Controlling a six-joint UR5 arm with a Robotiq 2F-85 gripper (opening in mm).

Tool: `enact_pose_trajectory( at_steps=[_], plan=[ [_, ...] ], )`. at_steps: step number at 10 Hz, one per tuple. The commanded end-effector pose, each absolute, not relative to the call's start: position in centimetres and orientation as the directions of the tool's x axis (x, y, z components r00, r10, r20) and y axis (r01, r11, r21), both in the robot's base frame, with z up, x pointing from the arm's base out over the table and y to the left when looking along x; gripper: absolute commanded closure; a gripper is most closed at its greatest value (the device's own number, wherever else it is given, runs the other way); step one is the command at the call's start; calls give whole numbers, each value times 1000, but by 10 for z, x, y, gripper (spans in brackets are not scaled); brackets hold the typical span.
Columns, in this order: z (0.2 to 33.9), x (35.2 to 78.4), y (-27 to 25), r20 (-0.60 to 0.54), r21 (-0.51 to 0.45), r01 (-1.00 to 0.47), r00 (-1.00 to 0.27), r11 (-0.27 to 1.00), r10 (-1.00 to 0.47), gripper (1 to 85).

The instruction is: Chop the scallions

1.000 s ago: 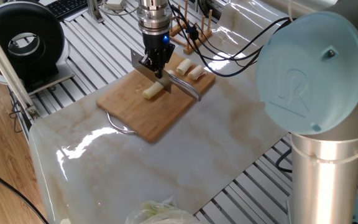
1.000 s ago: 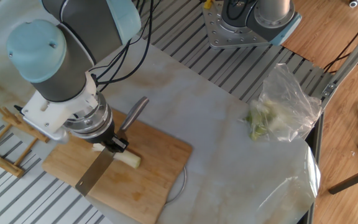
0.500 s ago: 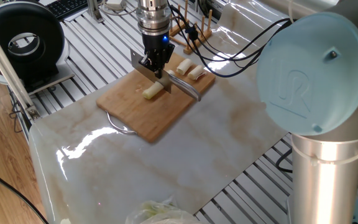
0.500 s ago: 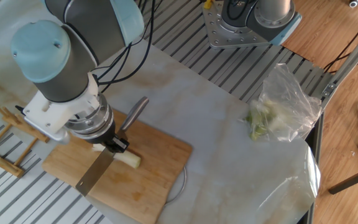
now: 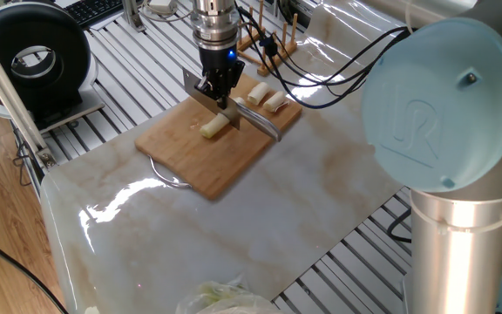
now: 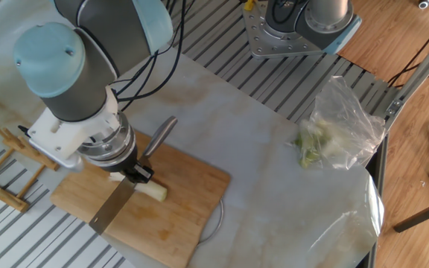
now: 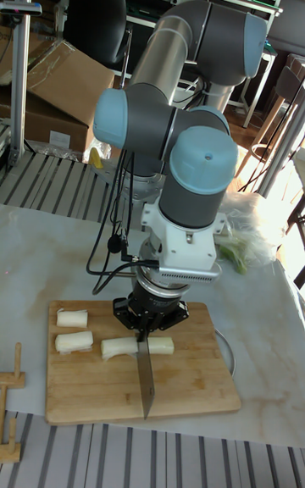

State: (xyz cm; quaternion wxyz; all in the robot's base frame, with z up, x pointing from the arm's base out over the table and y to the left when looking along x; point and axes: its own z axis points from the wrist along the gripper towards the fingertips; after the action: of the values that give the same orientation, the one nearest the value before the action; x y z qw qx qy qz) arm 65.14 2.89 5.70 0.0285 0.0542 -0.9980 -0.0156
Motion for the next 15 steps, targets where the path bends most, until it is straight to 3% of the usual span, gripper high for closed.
enact_pose_trajectory(
  at_steps=[1, 15],
  plan=[
    [64, 652, 30, 63, 66, -109, -992, 992, -113, 843],
    [70, 675, 39, -15, 50, -100, -995, 994, -100, 843]
  ],
)
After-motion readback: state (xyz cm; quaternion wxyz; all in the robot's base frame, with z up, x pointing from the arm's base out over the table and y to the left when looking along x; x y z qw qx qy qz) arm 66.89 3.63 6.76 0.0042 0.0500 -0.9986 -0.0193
